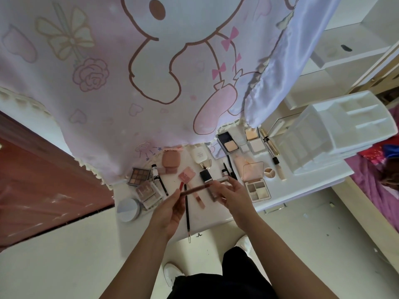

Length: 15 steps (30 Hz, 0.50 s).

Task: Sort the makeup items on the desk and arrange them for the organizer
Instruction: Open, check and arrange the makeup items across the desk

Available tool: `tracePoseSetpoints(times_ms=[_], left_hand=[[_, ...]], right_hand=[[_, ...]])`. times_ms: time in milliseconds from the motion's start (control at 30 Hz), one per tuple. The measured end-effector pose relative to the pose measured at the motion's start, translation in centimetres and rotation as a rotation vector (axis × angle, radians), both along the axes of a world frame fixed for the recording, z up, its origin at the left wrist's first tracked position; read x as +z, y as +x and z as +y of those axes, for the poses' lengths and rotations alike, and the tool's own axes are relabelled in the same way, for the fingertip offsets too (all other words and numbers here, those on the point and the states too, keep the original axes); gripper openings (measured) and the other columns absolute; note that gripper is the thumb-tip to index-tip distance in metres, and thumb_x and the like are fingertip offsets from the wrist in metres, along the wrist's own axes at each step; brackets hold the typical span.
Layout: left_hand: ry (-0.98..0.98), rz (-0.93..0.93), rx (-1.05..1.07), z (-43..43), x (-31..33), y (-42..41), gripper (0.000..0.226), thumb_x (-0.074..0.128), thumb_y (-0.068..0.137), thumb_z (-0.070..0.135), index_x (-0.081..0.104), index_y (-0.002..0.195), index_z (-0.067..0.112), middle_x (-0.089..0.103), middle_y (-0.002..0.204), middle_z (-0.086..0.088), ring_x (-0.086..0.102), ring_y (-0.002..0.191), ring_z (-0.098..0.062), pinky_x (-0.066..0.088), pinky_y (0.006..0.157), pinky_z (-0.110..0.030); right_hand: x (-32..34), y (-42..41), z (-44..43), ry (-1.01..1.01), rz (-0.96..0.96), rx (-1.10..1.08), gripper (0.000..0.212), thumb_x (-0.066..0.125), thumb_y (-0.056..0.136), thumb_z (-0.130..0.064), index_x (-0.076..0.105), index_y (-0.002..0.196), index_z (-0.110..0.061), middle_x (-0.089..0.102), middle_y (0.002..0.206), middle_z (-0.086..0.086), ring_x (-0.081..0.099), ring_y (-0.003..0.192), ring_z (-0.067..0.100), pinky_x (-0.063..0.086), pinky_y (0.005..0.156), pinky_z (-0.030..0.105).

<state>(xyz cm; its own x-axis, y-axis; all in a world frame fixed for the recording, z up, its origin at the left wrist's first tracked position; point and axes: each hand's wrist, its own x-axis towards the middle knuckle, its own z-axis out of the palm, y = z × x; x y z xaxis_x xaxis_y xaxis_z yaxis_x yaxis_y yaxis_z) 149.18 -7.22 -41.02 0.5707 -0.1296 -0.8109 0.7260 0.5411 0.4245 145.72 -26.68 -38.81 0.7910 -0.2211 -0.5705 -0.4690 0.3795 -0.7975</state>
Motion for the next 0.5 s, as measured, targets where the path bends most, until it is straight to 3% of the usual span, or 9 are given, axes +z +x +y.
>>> tracePoseSetpoints(times_ms=[100, 167, 267, 400, 500], left_hand=[[0.041, 0.025, -0.119, -2.0, -0.9, -0.7, 0.024, 0.075, 0.082, 0.021, 0.068, 0.1, 0.006, 0.07, 0.08, -0.006, 0.064, 0.061, -0.008, 0.048, 0.049, -0.02], [0.048, 0.026, -0.189, -3.3, -1.5, -0.9, 0.027, 0.077, 0.076, 0.025, 0.069, 0.097, 0.01, 0.071, 0.079, -0.002, 0.063, 0.063, -0.006, 0.043, 0.051, -0.021], [0.006, 0.061, -0.205, -4.9, -2.0, -0.9, 0.027, 0.075, 0.082, 0.027, 0.068, 0.103, 0.011, 0.071, 0.078, 0.001, 0.063, 0.062, -0.005, 0.042, 0.052, -0.02], [-0.01, 0.061, -0.228, -6.1, -2.8, -0.6, 0.023, 0.073, 0.085, 0.027, 0.07, 0.1, 0.01, 0.072, 0.081, 0.001, 0.063, 0.067, -0.006, 0.044, 0.057, -0.022], [0.283, -0.043, -0.373, -6.2, -3.8, -0.6, 0.023, 0.07, 0.09, 0.035, 0.071, 0.093, 0.012, 0.071, 0.089, -0.003, 0.063, 0.077, -0.013, 0.047, 0.065, -0.029]], right_hand=[[-0.7, -0.5, 0.1, -0.07, 0.0, 0.054, 0.019, 0.076, 0.088, -0.022, 0.074, 0.105, -0.013, 0.072, 0.087, 0.006, 0.063, 0.082, 0.016, 0.05, 0.07, 0.025], [-1.0, -0.4, 0.1, -0.069, -0.024, 0.024, 0.013, 0.075, 0.089, -0.017, 0.076, 0.101, -0.014, 0.073, 0.088, 0.008, 0.064, 0.08, 0.016, 0.051, 0.073, 0.026], [-1.3, 0.2, -0.4, -0.016, -0.048, -0.047, 0.01, 0.075, 0.087, -0.008, 0.076, 0.096, -0.012, 0.071, 0.088, 0.011, 0.062, 0.081, 0.021, 0.052, 0.083, 0.032], [-1.6, 0.8, -1.2, -0.041, -0.042, -0.034, 0.017, 0.075, 0.085, -0.003, 0.073, 0.102, -0.006, 0.077, 0.094, 0.007, 0.072, 0.087, 0.014, 0.057, 0.082, 0.024], [-2.7, 1.6, -2.5, -0.269, 0.017, 0.027, 0.013, 0.079, 0.083, -0.009, 0.075, 0.092, -0.018, 0.077, 0.084, -0.004, 0.07, 0.076, 0.006, 0.053, 0.071, 0.016]])
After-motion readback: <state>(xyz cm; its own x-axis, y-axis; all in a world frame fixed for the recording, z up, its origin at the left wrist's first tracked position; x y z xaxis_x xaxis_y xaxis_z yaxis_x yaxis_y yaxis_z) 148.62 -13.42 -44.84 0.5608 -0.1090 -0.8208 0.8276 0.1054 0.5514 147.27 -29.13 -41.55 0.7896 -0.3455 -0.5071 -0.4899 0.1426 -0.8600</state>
